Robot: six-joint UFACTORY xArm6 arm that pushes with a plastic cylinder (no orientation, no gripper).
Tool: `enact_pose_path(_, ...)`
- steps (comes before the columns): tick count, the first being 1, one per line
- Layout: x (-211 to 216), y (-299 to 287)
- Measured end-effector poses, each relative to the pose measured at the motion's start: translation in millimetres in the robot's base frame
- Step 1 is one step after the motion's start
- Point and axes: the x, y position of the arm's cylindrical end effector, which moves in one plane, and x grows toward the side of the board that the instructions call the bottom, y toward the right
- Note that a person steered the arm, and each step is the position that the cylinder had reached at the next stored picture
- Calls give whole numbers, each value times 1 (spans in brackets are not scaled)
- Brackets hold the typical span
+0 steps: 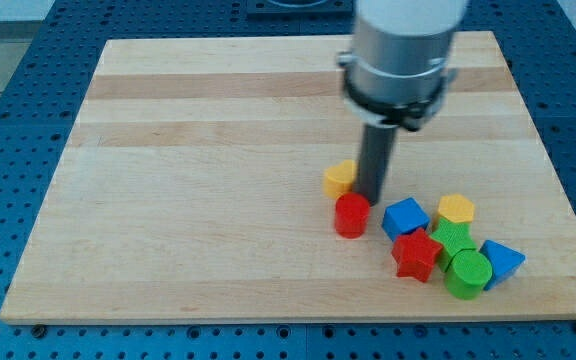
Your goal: Move the yellow heart diagonally to the bottom left side of the red circle
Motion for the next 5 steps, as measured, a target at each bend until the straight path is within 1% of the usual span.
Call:
enact_pose_path(1, -12, -37)
enact_pose_path(2, -14, -5)
enact_pose_path(3, -52, 10)
enact_pose_path(4, -70, -33)
enact_pose_path(5, -46, -81)
